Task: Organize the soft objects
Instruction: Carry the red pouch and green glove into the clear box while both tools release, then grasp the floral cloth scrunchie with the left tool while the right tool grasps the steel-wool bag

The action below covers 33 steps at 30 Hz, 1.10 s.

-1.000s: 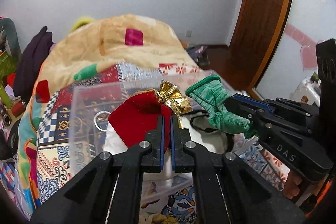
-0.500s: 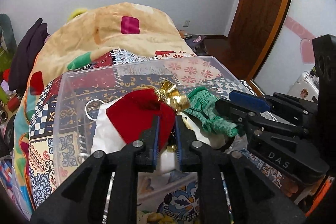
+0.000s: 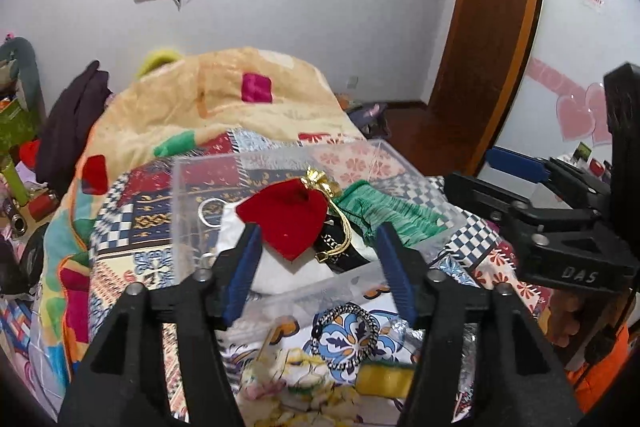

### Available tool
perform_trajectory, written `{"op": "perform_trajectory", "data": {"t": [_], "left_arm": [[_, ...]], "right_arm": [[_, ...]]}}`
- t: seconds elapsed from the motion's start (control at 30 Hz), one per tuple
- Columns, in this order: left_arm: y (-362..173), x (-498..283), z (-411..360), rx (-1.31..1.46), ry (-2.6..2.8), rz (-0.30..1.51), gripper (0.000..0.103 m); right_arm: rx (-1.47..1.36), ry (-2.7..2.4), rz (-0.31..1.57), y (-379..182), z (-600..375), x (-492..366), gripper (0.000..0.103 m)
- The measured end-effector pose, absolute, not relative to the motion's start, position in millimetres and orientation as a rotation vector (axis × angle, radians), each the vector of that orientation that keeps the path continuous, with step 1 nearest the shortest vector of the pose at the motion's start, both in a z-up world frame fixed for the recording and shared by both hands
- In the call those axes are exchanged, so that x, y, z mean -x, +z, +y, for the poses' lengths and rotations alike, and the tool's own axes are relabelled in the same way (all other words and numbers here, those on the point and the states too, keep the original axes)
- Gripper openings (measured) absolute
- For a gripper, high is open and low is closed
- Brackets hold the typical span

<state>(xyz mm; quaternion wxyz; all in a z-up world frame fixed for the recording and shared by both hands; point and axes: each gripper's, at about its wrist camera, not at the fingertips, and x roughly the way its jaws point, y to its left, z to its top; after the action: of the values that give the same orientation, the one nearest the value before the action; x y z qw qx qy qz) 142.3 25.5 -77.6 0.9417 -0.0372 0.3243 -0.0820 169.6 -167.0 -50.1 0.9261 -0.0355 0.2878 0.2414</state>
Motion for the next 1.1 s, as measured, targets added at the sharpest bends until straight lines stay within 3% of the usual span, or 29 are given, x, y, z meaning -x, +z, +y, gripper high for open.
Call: {"op": "perform_trajectory", "data": {"t": [0.13,0.2,0.27,0.7,0.83,1.1], "left_arm": [[-71,-124,31,0.074,-0.146,0.634,0.074],[-72,-115,34,0.071,-0.137,0.629,0.078],[-76,-108,38,0.068,-0.123,0.631,0.083],[-146,-88,56,0.081,-0.053,0.784,0.083],[-160,-86,61,0.095,-0.036,0.811,0.080],[-173,-85,65,0.117,-0.042,0.843,0.052]], "right_arm": [[0.070,0.496,0.563,-44,-174,-155,0.085],[0.063,0.498,0.573,-46,-177,-151,0.096],[0.064,0.498,0.576,-51,-179,-144,0.102],[0.114,0.524,0.751,-114,-178,-128,0.100],[0.125,0.546,0.826,-133,-176,-126,0.087],[0.132,0.582,0.913,-153,-172,-124,0.043]]}}
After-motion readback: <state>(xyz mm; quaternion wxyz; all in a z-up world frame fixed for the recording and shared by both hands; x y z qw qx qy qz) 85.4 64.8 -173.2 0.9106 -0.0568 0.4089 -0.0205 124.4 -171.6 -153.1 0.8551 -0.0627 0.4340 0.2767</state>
